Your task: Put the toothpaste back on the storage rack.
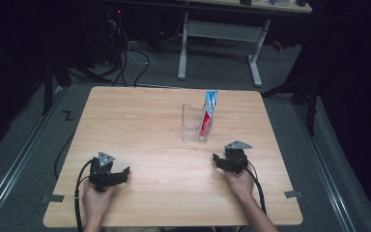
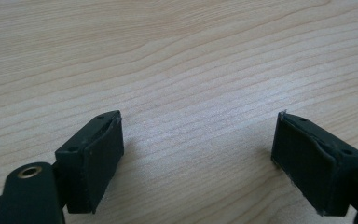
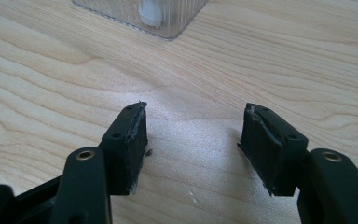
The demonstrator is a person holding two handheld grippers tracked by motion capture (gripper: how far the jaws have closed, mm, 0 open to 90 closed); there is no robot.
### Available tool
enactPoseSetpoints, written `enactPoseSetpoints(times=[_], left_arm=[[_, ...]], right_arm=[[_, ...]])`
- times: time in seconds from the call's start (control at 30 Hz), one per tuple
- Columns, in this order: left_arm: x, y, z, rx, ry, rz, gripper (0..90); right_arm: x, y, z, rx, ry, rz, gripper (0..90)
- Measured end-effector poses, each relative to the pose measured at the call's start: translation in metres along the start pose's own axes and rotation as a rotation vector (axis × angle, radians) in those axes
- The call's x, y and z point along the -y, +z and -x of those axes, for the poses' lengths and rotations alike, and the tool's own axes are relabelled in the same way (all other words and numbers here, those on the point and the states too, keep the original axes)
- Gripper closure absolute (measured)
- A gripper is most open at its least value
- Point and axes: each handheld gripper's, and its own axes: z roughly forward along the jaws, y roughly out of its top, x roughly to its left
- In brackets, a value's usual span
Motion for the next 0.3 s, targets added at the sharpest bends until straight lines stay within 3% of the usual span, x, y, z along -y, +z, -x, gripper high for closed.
enactPoseSetpoints(times=[0.3], left_arm=[[0.0001,-0.0004,-0.0002,-0.001,-0.002,-0.001,17.3]], right_arm=[[-0.0007,0.0008,-0.0001,0.000,-0.003,-0.001,39.5]])
